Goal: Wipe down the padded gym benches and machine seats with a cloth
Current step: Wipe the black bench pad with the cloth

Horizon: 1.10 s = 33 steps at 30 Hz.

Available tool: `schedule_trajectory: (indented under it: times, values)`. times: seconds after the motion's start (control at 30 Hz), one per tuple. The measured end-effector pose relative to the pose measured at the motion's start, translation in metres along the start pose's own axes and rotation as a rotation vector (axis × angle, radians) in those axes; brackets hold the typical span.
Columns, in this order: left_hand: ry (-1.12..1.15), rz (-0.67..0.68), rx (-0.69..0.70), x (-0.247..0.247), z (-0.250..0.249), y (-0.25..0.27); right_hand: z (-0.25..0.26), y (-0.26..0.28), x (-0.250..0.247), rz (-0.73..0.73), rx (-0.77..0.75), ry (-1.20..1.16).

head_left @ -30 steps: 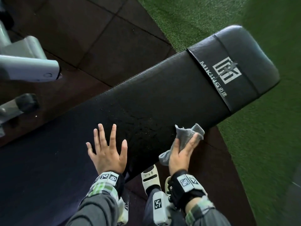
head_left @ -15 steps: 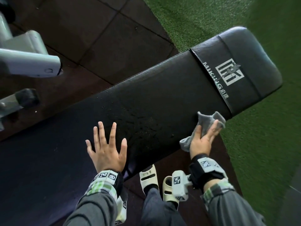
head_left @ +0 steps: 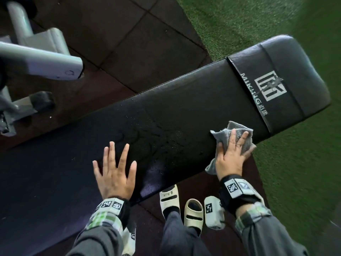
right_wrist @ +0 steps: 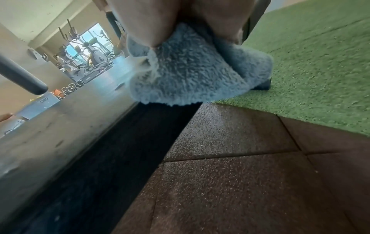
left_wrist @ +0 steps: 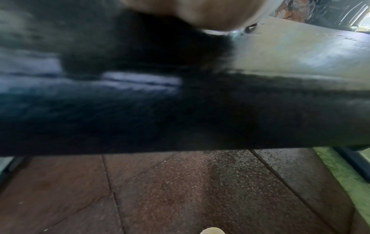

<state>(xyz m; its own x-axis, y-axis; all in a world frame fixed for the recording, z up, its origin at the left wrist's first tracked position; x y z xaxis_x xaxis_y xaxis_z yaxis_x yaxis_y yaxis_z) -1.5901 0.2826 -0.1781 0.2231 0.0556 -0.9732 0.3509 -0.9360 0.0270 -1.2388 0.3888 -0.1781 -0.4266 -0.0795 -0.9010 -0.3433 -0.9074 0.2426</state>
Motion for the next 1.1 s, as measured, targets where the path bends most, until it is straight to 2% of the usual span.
schedule_trajectory:
  times: [0.13, 0.23, 0.37, 0.47, 0.53, 0.63, 0.7, 0.8, 0.9, 1.0, 1.1]
  values:
    - [-0.003, 0.009, 0.048, -0.002, 0.005, 0.004, 0.002, -0.009, -0.007, 0.014, -0.112, 0.174]
    - [0.017, -0.018, 0.022, -0.004, 0.004, 0.004, 0.013, -0.024, -0.006, 0.035, -0.196, 0.256]
    - [0.035, -0.034, 0.017, -0.007, 0.004, 0.004, 0.057, -0.030, 0.006, 0.083, -0.342, 0.307]
    - [0.033, -0.026, 0.018, -0.006, 0.005, 0.004, 0.104, 0.000, 0.025, 0.122, -0.645, 0.290]
    - [0.031, -0.021, 0.013, -0.005, 0.006, 0.004, 0.117, 0.035, 0.034, 0.161, -0.876, 0.273]
    - [0.030, -0.024, 0.014, -0.005, 0.005, 0.004, 0.094, 0.072, 0.034, 0.217, -1.132, 0.271]
    - [0.033, -0.028, 0.014, -0.006, 0.005, 0.004, 0.068, 0.081, 0.025, 0.222, -1.233, 0.315]
    - [0.032, -0.035, 0.015, -0.007, 0.004, 0.004, 0.039, 0.059, 0.006, 0.176, -1.186, 0.343]
    - [0.034, -0.024, 0.013, -0.007, 0.004, 0.003, 0.032, 0.015, -0.009, 0.127, -0.949, 0.350]
    - [0.028, -0.020, 0.011, -0.006, 0.004, 0.003, 0.051, -0.013, -0.003, 0.117, -0.759, 0.369]
    - [0.030, -0.018, 0.006, -0.007, 0.004, 0.003, 0.090, -0.006, 0.011, 0.110, -0.769, 0.376]
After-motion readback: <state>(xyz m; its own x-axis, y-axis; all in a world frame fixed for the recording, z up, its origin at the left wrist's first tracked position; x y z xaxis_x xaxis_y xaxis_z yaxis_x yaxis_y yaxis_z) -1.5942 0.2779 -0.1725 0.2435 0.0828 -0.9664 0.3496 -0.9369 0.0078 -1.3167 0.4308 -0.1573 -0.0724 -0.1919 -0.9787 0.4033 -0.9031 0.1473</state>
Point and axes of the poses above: each hand's wrist, its own y-axis away from the middle knuckle, its own x-axis out of the palm, z = x × y, the point moved 9 cm from there along -y, towards the middle knuckle, and after that the axes turned 7 degrees about -z, right-handed, at the moved point
